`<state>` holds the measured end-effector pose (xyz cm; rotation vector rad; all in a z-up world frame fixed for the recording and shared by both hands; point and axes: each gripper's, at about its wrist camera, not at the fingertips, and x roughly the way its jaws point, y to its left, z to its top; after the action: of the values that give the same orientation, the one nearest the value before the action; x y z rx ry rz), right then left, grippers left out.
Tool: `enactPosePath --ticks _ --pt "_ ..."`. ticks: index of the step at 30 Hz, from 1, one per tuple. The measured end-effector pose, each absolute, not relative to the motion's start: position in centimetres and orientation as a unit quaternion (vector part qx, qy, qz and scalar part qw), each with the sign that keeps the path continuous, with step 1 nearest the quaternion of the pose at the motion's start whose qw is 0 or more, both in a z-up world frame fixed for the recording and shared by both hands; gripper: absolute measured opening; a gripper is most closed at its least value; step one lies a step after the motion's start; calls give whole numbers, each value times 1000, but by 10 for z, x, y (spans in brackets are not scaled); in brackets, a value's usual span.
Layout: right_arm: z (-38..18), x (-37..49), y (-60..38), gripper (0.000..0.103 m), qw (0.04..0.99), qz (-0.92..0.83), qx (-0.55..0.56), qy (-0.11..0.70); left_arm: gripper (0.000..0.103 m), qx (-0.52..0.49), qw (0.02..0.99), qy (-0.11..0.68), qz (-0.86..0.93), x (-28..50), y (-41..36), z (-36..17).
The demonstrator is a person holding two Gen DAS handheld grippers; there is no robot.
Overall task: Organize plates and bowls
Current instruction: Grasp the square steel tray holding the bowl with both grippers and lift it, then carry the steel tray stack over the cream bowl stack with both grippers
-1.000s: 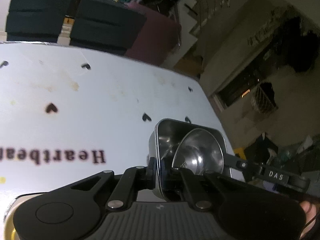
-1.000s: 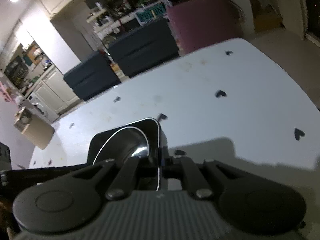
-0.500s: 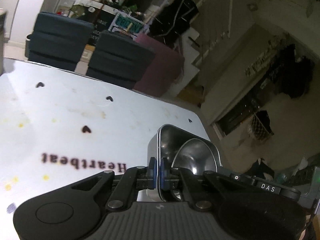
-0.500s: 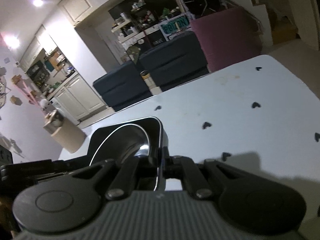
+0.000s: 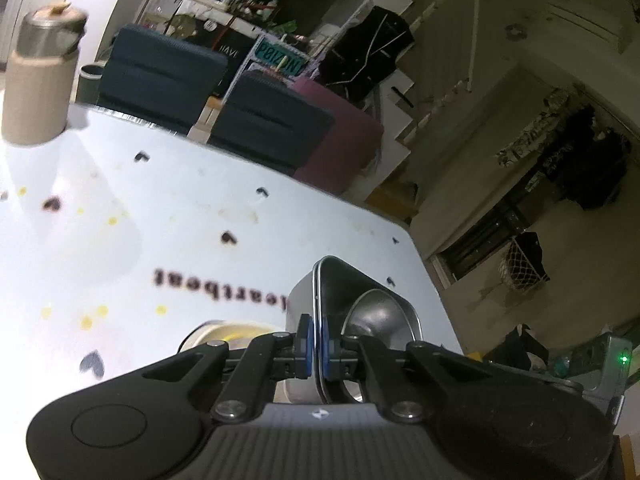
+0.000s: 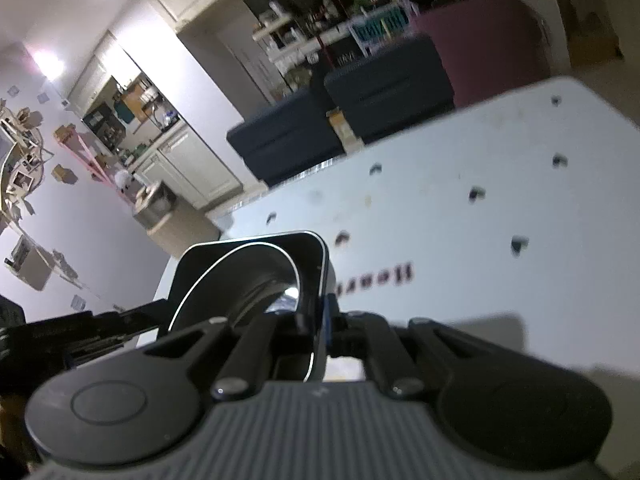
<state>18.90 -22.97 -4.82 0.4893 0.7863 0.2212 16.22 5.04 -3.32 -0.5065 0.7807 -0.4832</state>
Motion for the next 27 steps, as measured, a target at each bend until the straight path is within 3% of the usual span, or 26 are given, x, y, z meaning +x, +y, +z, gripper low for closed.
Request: enactPosePath --ticks 13,27 --pt "-64 179 -209 5 870 100 213 434 4 -239 834 451 -210 181 64 -88" --pt "-76 183 -203 6 856 87 196 470 4 -229 819 486 -200 190 59 -111"
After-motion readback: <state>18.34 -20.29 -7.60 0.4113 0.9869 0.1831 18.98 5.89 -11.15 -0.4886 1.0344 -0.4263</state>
